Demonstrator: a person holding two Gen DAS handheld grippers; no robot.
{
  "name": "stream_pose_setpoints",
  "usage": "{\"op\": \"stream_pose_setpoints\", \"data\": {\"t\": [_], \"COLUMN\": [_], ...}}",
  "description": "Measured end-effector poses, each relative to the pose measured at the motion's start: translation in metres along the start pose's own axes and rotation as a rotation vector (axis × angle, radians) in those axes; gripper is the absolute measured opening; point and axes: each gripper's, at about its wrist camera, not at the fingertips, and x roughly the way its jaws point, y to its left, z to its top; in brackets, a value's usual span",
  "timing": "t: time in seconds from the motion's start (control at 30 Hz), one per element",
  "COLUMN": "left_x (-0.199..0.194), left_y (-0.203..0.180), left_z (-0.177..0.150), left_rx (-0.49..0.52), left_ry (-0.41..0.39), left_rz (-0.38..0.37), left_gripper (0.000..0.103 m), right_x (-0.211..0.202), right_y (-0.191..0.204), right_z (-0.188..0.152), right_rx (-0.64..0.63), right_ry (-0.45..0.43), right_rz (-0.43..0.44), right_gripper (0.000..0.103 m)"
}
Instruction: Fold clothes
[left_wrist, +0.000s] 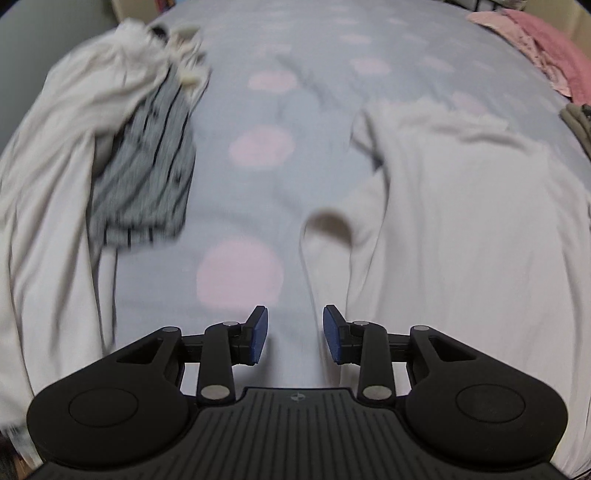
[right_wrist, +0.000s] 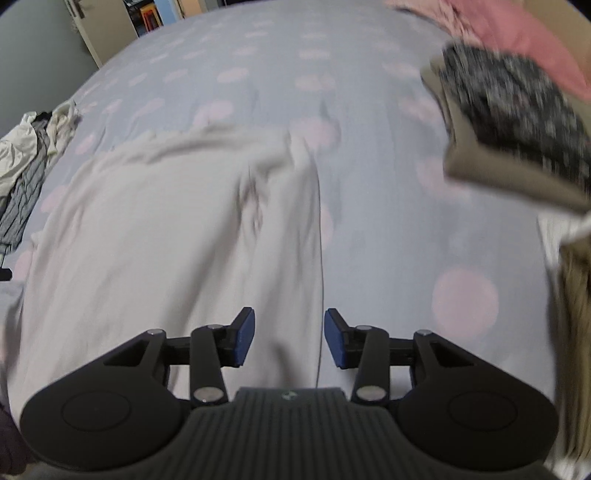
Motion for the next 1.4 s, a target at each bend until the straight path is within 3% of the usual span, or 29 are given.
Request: {"op": "stream_pose_setpoints", "data": {"t": [0.23, 0.3, 0.4, 0.43, 0.6, 0.73, 0.9, 1.1, 1.23, 1.3, 1.4], "left_x": [0.010, 0.015, 0.018, 0.017, 0.017, 0.018, 0.019, 0.022, 0.023, 0.024, 0.026], "left_y": [-0.004, -0.007, -0.009, -0.010, -0.010, -0.011, -0.012, -0.008, -0.006, -0.008, -0.014], "left_z": [-0.030, -0.036, -0.037, -0.037, -0.033, -0.031, -0.029, -0.029, -0.030, -0.029, -0.029], "left_rx": [-0.029, -0.035, -0.056, -0.061, -0.067, -0.079, -0.075, -0.086, -0.088, -0.081, -0.052], "left_ry": [0.036, 0.041, 0.038, 0.038, 0.042, 0.050, 0.047, 0.047, 0.040, 0.034, 0.021], "left_rz": [-0.027, -0.021, -0.018, -0.017, -0.016, -0.019, -0.026, -0.038, -0.057, -0.077, -0.080], "left_gripper": [0.031, 0.031, 0.031, 0.031, 0.031, 0.031, 0.031, 0.031, 0.026, 0.014, 0.006], "right_x": [0.011, 0.014, 0.018, 0.014, -0.016, -0.037, -0.057, -0.052, -0.043, -0.038, -0.036], "right_y": [-0.008, -0.010, -0.013, -0.012, -0.024, -0.051, -0.088, -0.131, -0.143, -0.142, -0.132], "right_z": [-0.047, -0.061, -0.079, -0.078, -0.063, -0.044, -0.015, 0.010, 0.014, 0.016, 0.024], "right_rx": [0.077, 0.099, 0.129, 0.125, 0.172, 0.235, 0.271, 0.279, 0.304, 0.324, 0.302], "right_ry": [0.096, 0.123, 0.160, 0.153, 0.092, 0.046, -0.016, -0.067, -0.075, -0.066, -0.090], "right_rz": [0.029, 0.037, 0.049, 0.046, 0.016, -0.064, -0.241, -0.479, -0.474, -0.442, -0.416], "right_gripper": [0.041, 0.031, 0.005, 0.002, 0.002, 0.001, 0.001, 0.001, 0.002, 0.004, 0.011]}}
